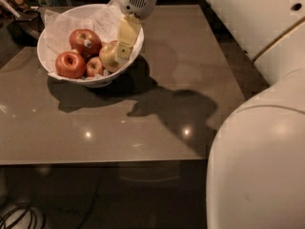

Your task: Pick apple from white bowl

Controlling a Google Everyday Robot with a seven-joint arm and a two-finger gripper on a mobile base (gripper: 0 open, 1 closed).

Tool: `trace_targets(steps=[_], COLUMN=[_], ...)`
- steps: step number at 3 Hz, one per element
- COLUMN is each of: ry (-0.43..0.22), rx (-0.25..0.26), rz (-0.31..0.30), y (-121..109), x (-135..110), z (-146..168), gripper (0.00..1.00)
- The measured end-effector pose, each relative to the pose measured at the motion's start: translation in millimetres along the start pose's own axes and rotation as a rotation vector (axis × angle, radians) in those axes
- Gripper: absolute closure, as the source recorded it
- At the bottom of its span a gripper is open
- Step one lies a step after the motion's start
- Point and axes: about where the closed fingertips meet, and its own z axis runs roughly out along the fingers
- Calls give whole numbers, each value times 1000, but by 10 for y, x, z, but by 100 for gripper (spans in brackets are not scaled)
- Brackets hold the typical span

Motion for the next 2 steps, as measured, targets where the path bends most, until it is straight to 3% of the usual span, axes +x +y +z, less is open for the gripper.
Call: trace_targets(steps=[1,2], ry=[2,-4], rx=[-14,-36], rz=[13,16], y=[-8,-9], x=[10,3], z=[34,76], gripper=[25,23])
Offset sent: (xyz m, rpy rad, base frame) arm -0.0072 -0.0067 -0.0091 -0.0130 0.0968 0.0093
